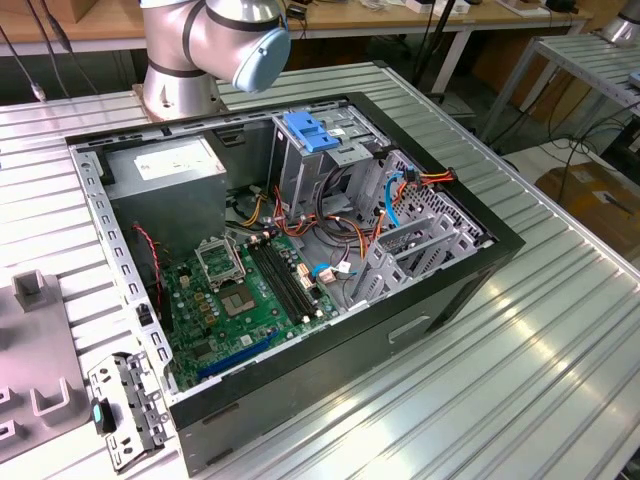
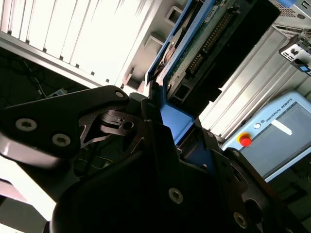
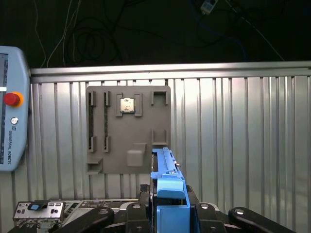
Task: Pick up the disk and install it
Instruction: 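Pick up the disk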
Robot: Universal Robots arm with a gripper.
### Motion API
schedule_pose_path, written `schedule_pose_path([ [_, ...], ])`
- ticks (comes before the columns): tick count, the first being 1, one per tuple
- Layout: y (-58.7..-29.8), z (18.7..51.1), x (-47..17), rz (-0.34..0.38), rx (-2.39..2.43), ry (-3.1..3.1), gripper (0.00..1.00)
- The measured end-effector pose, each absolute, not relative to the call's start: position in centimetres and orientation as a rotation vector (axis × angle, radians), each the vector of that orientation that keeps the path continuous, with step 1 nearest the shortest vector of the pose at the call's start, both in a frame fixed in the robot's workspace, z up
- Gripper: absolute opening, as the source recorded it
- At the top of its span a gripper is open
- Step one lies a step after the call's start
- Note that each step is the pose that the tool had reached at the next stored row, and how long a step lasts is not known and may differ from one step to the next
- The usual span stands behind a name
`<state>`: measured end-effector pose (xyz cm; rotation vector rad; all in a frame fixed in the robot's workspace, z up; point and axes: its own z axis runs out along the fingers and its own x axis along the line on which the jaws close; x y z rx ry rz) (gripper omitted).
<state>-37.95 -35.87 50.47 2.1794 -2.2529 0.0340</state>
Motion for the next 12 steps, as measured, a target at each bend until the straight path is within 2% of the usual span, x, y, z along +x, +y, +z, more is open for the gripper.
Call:
schedule_pose_path([
  [12, -37.0, 50.5, -37.6, 0.034, 2.179, -2.253, 0.37],
])
